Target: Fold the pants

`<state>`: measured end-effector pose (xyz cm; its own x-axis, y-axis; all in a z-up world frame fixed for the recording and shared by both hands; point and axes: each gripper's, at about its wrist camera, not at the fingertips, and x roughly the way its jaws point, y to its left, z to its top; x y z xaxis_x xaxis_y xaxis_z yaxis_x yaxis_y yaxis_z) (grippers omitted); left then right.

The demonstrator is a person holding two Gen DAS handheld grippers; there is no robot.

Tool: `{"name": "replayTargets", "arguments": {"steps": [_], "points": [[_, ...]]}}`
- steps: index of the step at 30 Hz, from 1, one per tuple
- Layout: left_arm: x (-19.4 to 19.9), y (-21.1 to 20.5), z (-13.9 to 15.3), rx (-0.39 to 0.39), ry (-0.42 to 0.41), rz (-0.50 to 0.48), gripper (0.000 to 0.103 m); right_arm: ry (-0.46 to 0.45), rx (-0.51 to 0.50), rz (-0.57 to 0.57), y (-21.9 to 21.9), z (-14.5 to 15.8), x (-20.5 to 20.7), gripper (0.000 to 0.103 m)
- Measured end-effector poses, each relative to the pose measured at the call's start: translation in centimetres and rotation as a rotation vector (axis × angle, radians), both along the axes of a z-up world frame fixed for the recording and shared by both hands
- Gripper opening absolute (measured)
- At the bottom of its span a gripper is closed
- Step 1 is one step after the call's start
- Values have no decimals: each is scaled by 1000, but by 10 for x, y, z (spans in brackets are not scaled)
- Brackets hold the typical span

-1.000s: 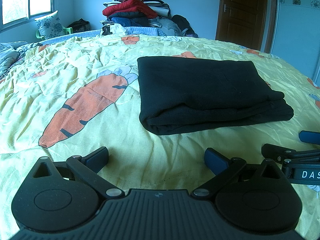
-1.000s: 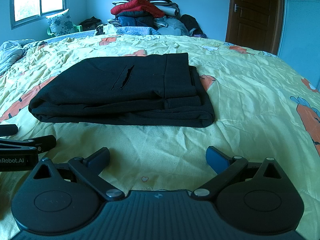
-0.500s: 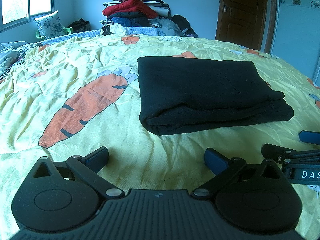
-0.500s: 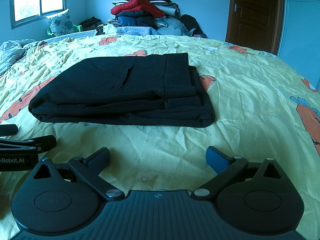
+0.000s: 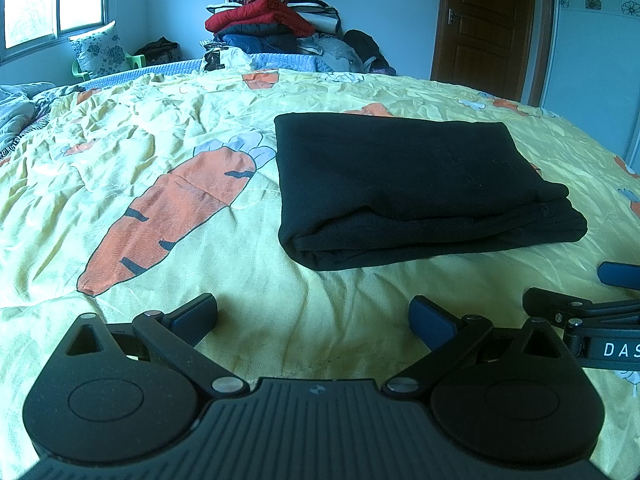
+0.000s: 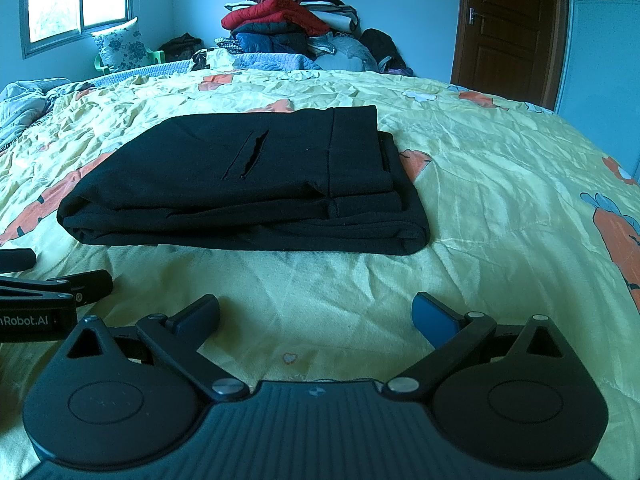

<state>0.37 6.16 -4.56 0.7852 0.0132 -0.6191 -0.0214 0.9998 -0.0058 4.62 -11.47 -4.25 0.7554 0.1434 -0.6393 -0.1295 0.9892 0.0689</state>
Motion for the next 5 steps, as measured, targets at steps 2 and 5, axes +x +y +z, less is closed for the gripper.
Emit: {"name": "replayTargets", "arguments": {"steps": [2,5], "points": [[0,1,0,-1,0,0,103,0,0,0,0,0,0,103],[0,0,0,0,0,0,103,0,0,0,0,0,0,103]]}}
